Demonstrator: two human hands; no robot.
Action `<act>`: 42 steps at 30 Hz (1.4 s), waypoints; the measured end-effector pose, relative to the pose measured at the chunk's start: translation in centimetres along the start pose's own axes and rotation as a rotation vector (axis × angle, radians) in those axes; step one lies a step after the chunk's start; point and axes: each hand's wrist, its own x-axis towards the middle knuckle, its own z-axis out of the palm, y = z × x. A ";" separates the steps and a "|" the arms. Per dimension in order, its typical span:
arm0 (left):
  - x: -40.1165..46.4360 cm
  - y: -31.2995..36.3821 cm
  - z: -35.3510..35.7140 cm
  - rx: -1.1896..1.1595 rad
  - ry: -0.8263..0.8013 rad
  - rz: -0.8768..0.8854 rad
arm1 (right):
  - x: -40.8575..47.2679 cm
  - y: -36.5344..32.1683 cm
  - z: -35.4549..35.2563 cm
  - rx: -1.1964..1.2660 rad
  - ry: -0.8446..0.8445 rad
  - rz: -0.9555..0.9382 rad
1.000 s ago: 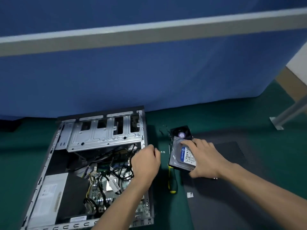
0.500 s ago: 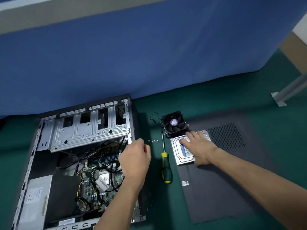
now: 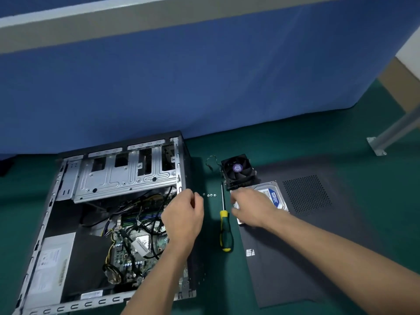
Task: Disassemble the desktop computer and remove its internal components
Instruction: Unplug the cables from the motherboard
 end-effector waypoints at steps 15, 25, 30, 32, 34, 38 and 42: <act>1.5 -10.1 -3.1 0.274 -0.445 -0.057 | 4.7 -14.0 1.6 0.752 0.174 0.420; 3.2 -11.5 -0.7 -0.014 -0.433 -0.008 | 5.5 -15.5 3.2 0.493 0.428 0.512; 3.7 -11.1 0.8 -0.026 -0.603 0.129 | 5.5 -15.7 3.2 0.435 0.452 0.528; 4.2 -11.5 1.4 -0.059 -0.598 0.055 | 5.6 -15.7 3.3 0.416 0.467 0.541; 4.6 -12.1 1.9 -0.044 -0.588 0.028 | 5.7 -15.8 3.4 0.390 0.473 0.551; 5.6 -12.6 2.5 0.100 -0.574 0.176 | 5.8 -15.7 3.3 0.387 0.451 0.577; 5.1 -12.7 2.7 0.149 -0.489 0.336 | 5.8 -15.8 3.4 0.393 0.449 0.591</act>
